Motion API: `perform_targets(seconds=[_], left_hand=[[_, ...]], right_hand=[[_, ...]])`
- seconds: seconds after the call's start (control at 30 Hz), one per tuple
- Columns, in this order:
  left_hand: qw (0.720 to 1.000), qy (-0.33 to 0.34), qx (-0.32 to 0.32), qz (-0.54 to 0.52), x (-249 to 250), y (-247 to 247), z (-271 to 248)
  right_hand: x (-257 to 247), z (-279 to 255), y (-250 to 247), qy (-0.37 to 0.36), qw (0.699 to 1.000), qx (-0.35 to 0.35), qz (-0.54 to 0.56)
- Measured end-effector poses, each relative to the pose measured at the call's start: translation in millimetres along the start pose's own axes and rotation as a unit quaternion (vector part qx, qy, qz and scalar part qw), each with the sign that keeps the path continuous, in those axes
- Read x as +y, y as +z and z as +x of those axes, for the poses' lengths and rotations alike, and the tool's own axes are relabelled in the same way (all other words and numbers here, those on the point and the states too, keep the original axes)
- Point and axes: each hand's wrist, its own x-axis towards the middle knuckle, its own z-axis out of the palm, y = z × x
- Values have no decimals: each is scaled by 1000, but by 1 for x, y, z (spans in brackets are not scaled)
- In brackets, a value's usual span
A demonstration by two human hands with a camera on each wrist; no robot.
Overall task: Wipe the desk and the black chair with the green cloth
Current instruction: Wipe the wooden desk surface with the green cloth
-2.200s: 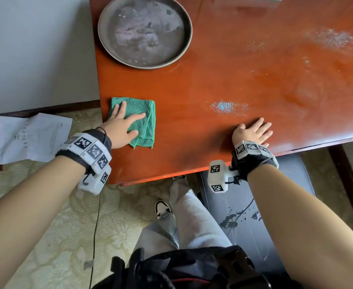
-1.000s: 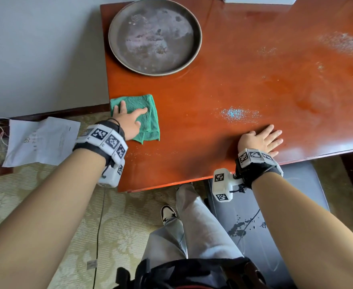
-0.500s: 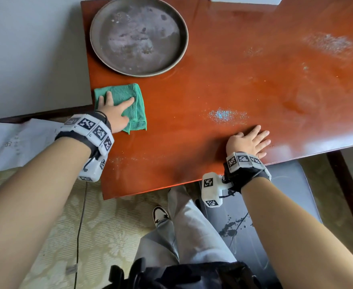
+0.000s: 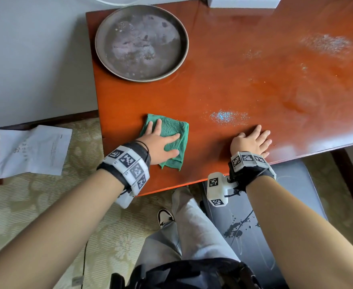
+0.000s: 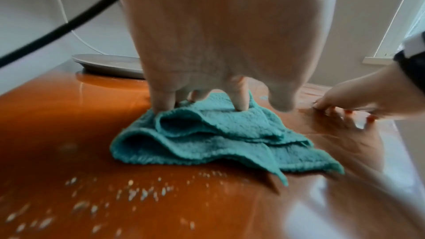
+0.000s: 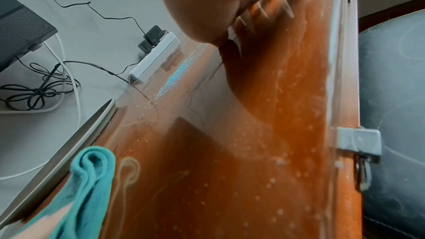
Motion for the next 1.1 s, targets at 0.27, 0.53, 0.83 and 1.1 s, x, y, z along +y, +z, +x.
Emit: perform_targets(seconds=[0.27, 0.53, 0.83, 1.1], left_hand=[[999, 10, 32, 11, 26, -43, 47], [997, 25, 70, 24, 53, -80, 94], [993, 27, 109, 29, 59, -82, 107], [994, 8, 104, 13, 13, -58, 71]], right_hand=[[-2, 3, 5, 4, 1000, 21, 5], [-3, 7, 7, 11, 999, 32, 6], [-1, 8, 9, 10, 999, 36, 4], [2, 6, 12, -8, 998, 56, -1]])
